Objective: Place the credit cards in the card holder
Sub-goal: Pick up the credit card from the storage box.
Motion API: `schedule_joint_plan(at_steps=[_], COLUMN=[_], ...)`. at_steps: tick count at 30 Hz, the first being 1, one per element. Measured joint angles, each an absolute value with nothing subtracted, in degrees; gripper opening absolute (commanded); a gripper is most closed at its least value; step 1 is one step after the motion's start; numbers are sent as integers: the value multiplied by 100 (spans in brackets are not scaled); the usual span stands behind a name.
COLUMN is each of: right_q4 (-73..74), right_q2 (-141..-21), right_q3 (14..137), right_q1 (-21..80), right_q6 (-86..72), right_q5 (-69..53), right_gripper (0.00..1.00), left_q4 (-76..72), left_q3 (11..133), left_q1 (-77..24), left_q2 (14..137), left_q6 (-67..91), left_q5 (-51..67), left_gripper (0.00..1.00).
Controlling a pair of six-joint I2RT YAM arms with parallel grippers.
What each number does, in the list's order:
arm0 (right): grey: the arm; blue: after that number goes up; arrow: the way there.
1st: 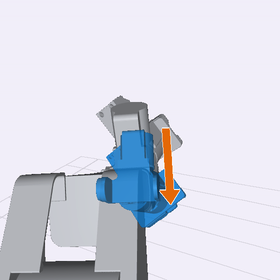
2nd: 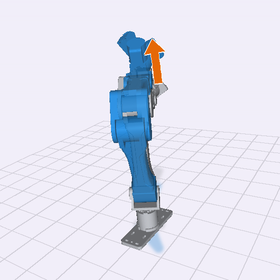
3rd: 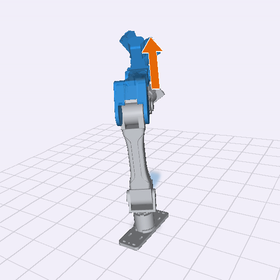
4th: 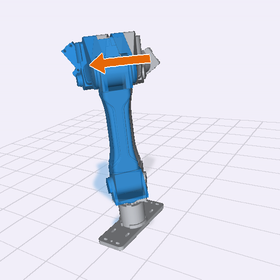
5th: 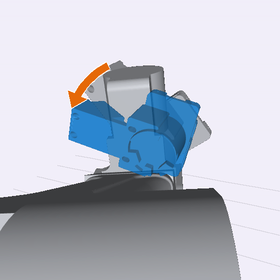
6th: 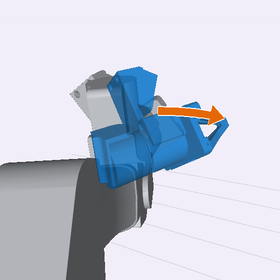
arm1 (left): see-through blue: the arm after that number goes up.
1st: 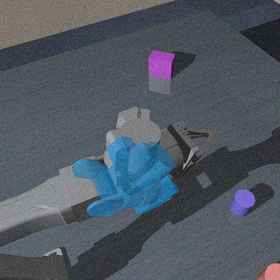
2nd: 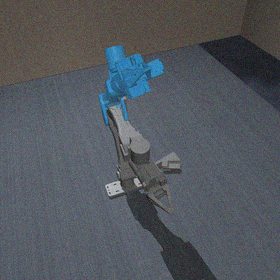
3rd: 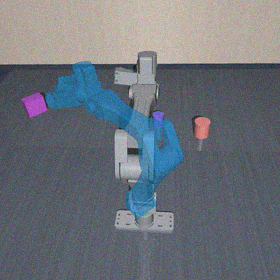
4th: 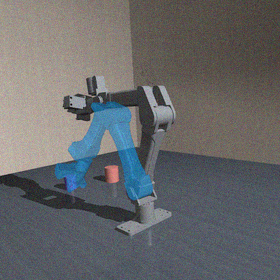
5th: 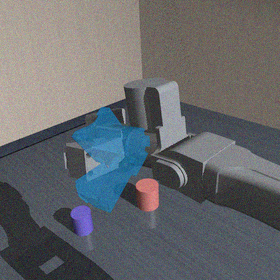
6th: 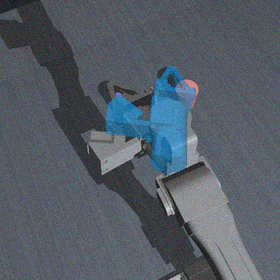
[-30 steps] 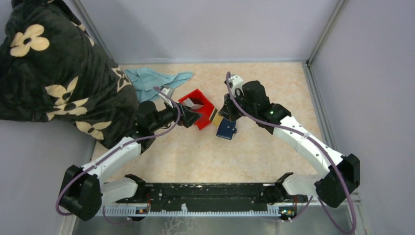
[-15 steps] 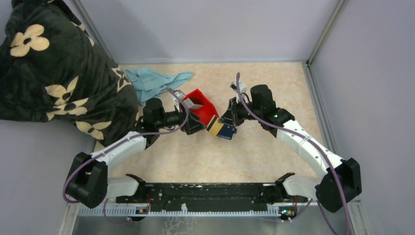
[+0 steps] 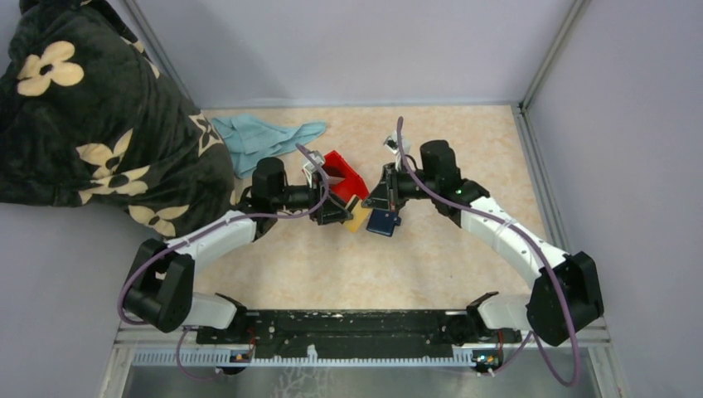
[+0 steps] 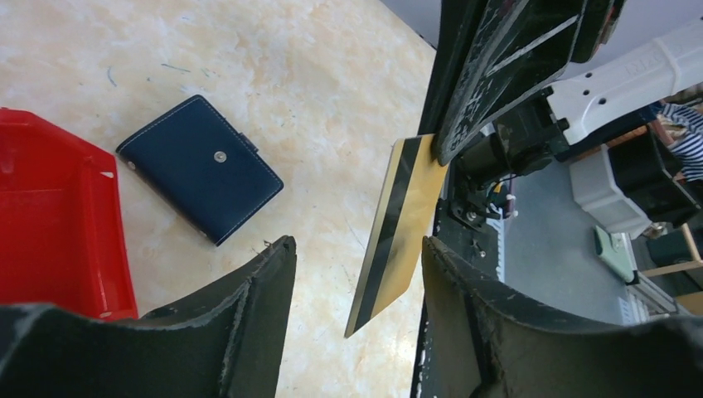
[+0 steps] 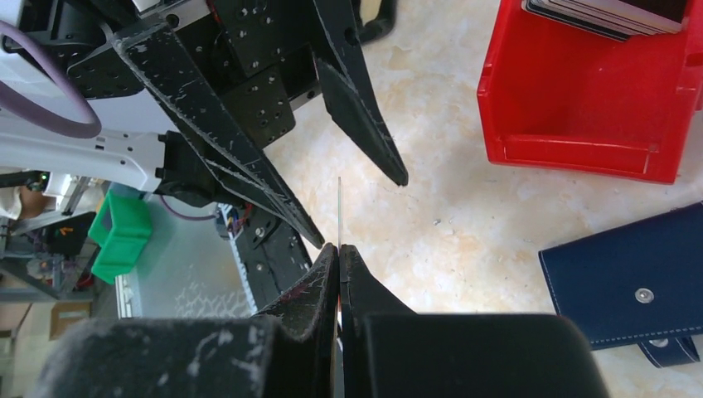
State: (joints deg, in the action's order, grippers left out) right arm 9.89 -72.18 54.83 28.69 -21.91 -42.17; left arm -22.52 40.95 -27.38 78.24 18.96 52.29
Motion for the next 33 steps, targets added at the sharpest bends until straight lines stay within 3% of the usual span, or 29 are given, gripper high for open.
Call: schedule_joint_plan(at_steps=[5, 16, 20, 21, 25, 27, 29, 33], right_q4=[847, 631, 537, 523, 508, 471, 515, 482], right_q2=[-7430, -7686, -7867, -7905, -7964, -7955, -7885, -7456], right_q3=[5483, 5478, 5478, 5478, 5478, 5478, 5478, 5262], right_q1=[2851, 2606, 2482, 2458, 2386, 2349, 2311, 2296], right_q6=[-2270, -2401, -2436, -2458, -2519, -2488, -2421, -2320], right_q5=[-4394, -4764, -4967, -5019, -5133, -5002, -4759, -4244], right_gripper=[0, 0, 0, 2, 36, 48, 54, 56], left_q4=[-2145, -2075, -2095, -2097, -2154, -2215, -2281, -2805], left_q3=[4226, 4329, 4366, 4370, 4372, 4372, 4370, 4248], left_q1=[-2740, -2738, -2735, -2735, -2735, -2738, -2738, -2738], left_q2=[7990, 8123, 8221, 8243, 8289, 8289, 8294, 8294], left_q6=[1828, 1802, 1837, 1839, 1918, 1977, 2067, 2456], left_q5=[5478, 5771, 5859, 5867, 5876, 5872, 5822, 5653], left_gripper=[49, 0, 0, 0, 0, 0, 0, 0])
